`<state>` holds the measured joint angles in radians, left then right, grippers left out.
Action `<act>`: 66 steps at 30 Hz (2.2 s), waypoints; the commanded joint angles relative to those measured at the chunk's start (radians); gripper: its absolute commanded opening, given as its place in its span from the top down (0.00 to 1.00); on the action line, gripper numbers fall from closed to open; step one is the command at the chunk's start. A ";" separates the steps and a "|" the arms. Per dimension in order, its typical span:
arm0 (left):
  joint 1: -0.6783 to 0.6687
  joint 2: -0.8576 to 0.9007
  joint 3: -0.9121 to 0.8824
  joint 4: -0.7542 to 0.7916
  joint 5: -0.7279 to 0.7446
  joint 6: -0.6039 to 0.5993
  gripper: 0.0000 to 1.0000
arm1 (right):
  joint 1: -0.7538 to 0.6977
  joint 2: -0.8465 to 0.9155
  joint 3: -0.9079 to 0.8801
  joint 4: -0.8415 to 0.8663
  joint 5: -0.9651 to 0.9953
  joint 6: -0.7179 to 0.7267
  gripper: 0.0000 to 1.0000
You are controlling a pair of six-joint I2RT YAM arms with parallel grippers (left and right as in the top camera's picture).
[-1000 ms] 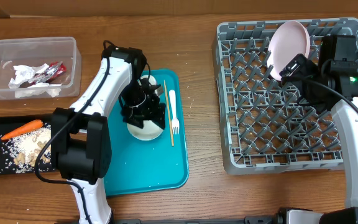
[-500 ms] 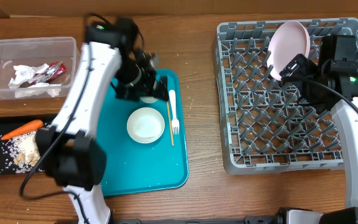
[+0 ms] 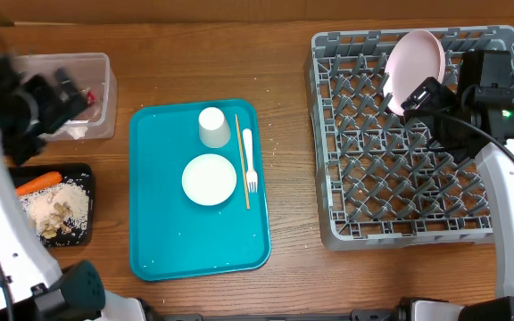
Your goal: Sort waste into correct bins and load items into the dishwasher rack
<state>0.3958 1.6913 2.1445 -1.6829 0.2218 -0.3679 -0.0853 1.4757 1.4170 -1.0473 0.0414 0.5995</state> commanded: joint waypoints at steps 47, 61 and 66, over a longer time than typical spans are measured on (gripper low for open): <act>0.239 0.055 -0.048 -0.006 -0.152 -0.238 0.00 | 1.116 0.375 0.011 0.398 0.047 -0.494 0.11; 0.239 0.055 -0.048 -0.005 -0.152 -0.238 0.00 | 1.112 0.478 0.011 0.513 -0.096 -0.503 0.23; 0.239 0.055 -0.048 -0.005 -0.152 -0.238 0.00 | 1.109 0.535 0.011 0.516 -0.095 -0.503 0.22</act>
<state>0.6327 1.7416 2.1002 -1.6871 0.0845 -0.5968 1.0233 1.9839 1.4132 -0.5396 -0.0387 0.1036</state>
